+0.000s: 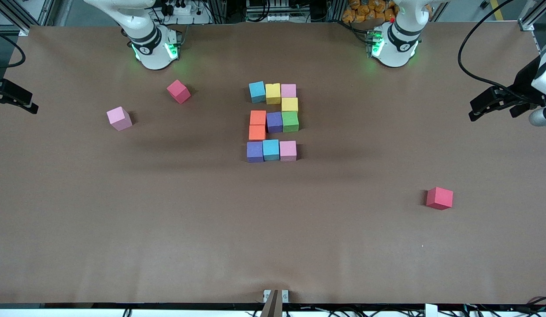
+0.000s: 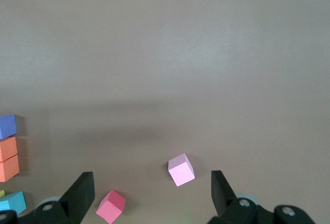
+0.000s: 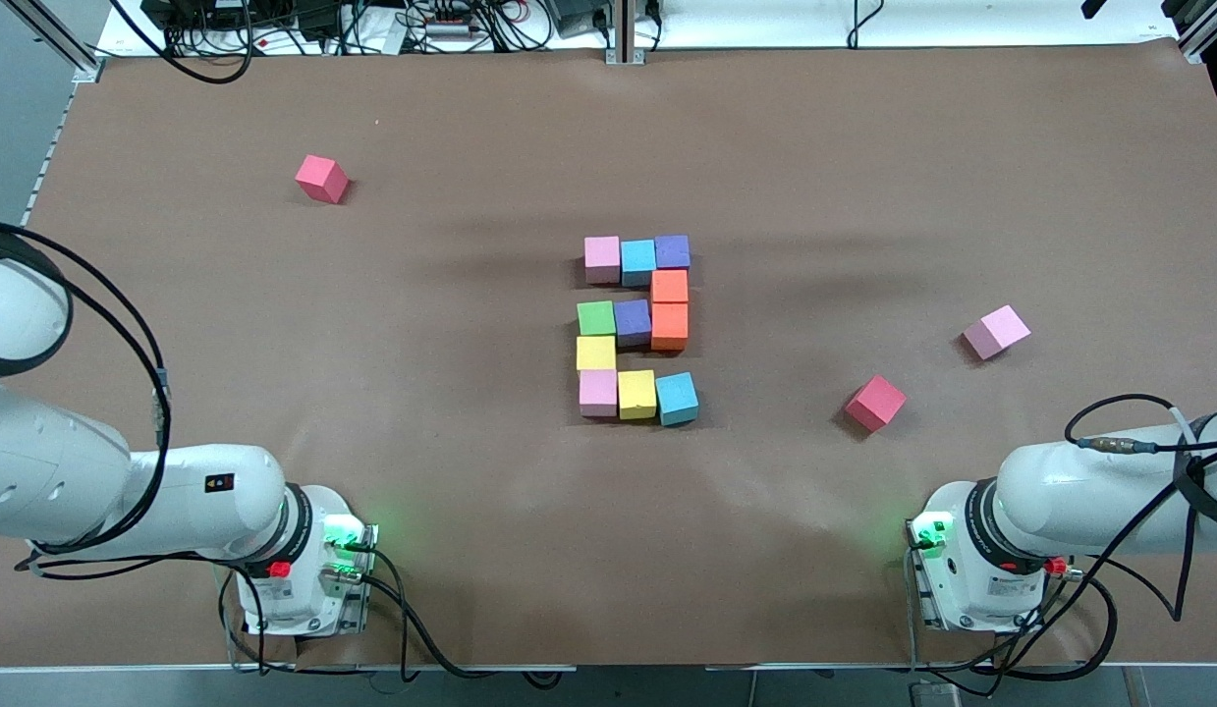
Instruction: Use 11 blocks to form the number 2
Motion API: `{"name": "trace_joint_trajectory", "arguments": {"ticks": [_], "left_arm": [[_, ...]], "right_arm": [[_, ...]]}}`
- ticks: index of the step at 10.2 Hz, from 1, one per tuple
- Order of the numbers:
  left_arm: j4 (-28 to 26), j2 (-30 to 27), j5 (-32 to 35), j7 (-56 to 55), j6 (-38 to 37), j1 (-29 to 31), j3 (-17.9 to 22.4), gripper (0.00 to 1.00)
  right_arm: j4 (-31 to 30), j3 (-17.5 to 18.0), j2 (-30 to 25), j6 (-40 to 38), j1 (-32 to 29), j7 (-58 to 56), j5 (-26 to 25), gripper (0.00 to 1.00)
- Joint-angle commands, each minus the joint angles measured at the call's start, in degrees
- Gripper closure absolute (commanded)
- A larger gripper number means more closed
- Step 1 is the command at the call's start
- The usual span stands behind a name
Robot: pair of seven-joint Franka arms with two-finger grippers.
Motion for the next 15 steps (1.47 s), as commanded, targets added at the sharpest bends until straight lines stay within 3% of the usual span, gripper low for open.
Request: {"name": "trace_joint_trajectory", "arguments": {"ticks": [1, 5, 15], "left_arm": [[-1.7, -2.08, -0.52, 1.18, -0.03, 0.67, -0.95, 0.0], [-5.91, -5.5, -0.52, 1.09, 0.49, 0.5, -0.96, 0.0], [-5.92, -4.11, -0.43, 3.8, 2.34, -3.28, 2.12, 0.0]], "right_arm": [[0.47, 0.18, -0.08, 0.01, -0.01, 1.05, -0.25, 0.0], [0.3, 0.18, 0.09, 0.18, 0.08, 1.05, -0.25, 0.0], [0.3, 0.1, 0.18, 0.09, -0.18, 1.05, -0.16, 0.0]]}}
